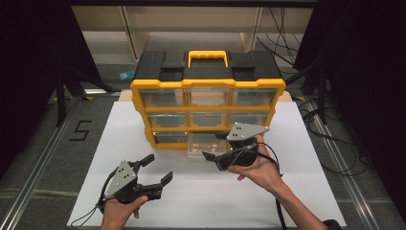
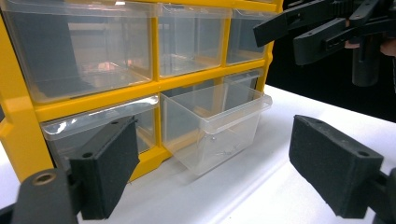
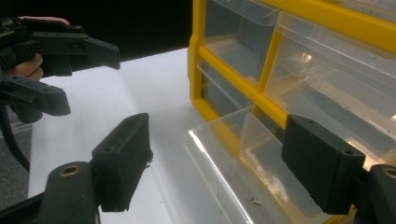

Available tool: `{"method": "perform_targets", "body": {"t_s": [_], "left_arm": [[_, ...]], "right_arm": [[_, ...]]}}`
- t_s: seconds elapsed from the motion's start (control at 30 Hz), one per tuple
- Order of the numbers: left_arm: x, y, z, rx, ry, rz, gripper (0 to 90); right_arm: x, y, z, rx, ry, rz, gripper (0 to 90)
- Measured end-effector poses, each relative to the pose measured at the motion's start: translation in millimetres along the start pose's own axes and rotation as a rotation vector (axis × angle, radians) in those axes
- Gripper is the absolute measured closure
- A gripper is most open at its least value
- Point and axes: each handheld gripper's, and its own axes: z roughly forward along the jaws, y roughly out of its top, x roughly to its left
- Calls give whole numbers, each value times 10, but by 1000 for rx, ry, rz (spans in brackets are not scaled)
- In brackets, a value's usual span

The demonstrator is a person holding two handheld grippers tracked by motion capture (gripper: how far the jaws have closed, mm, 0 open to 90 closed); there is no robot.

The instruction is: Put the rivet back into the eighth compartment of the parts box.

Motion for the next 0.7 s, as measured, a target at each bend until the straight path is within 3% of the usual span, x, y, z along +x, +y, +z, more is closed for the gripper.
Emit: {"method": "perform_targets", "body": {"t_s": [0.7], "left_arm": [[-3,1,2,-1,-2,1,160]], "right_arm": [[58,-142,-118,-49,-8,33,205]]}}
